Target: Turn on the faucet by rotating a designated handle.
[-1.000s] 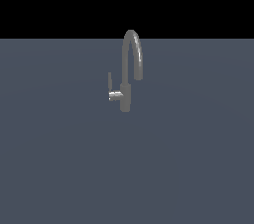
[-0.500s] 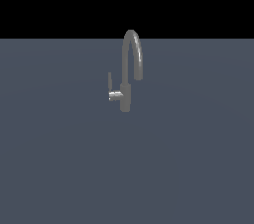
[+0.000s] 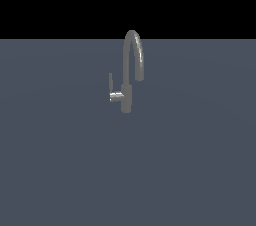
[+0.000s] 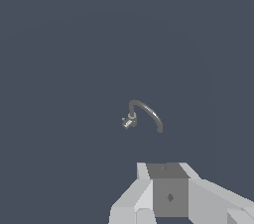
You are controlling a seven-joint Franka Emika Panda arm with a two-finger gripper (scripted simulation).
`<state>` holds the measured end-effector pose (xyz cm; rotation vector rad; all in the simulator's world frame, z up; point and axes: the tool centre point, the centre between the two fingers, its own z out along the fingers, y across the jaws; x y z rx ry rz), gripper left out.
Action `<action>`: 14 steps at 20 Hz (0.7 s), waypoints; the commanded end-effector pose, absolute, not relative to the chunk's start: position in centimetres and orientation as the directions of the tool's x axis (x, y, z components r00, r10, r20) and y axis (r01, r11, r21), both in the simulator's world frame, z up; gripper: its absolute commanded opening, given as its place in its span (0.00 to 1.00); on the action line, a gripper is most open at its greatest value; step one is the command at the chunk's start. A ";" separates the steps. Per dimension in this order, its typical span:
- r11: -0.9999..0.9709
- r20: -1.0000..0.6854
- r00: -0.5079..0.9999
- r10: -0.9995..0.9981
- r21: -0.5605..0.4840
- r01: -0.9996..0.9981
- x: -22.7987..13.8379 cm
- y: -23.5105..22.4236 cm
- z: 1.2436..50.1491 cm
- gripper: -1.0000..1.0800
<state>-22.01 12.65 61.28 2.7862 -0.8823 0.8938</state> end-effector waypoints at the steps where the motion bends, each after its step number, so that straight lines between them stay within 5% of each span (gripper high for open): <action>1: -0.805 0.591 0.615 -0.522 -0.104 -0.584 -21.0 14.6 61.1 0.00; 14: -0.664 0.703 0.395 -0.591 -0.147 -0.733 -12.3 21.9 54.0 0.00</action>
